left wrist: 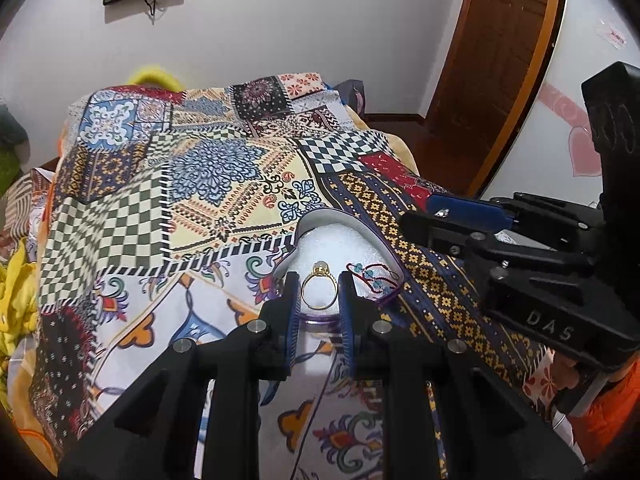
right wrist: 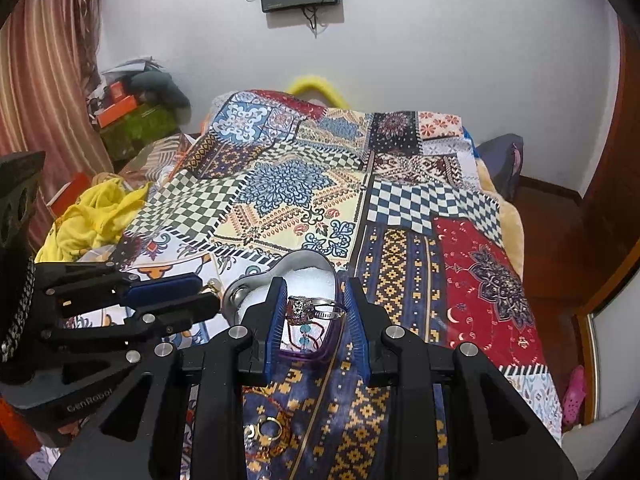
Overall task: Organize jewelry
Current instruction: 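Carry both rings into the purple tin and open both tools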
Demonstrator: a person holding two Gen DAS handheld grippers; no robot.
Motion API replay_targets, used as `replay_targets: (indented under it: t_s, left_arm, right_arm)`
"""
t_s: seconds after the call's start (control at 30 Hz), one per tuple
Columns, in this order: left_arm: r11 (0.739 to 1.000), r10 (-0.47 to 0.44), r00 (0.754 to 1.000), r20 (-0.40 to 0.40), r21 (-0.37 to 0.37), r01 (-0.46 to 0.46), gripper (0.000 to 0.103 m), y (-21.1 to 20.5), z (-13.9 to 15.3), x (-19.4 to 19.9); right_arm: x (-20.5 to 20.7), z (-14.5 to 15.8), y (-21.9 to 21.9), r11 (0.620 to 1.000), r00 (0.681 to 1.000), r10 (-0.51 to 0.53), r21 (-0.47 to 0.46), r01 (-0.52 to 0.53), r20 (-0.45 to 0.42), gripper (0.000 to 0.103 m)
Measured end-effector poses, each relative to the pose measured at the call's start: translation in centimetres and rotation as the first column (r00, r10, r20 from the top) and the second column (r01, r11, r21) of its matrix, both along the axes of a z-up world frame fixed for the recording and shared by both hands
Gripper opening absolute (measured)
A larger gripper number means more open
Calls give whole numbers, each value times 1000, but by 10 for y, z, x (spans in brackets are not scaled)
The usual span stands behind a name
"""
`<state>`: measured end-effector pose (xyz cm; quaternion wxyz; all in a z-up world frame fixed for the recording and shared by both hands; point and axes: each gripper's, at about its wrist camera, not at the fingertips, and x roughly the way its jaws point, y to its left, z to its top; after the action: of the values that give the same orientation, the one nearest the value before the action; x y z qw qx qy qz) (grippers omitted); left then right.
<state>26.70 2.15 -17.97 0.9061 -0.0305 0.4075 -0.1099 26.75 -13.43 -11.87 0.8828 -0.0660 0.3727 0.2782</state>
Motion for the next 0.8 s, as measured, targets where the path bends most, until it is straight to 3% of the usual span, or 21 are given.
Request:
replay_targets:
  t_s: [0.4,0.8]
  left_arm:
    - [1000,-25,998,-56,17,26,18,-7,-25,23]
    - [999,-32,997,-65,18,33,18,-7,-29,28]
  right_arm:
    - [24,-12,15,998,998,45,-39,-47,-37,27]
    - [36,-19,19,997,992,74,-11,-76,-105,27]
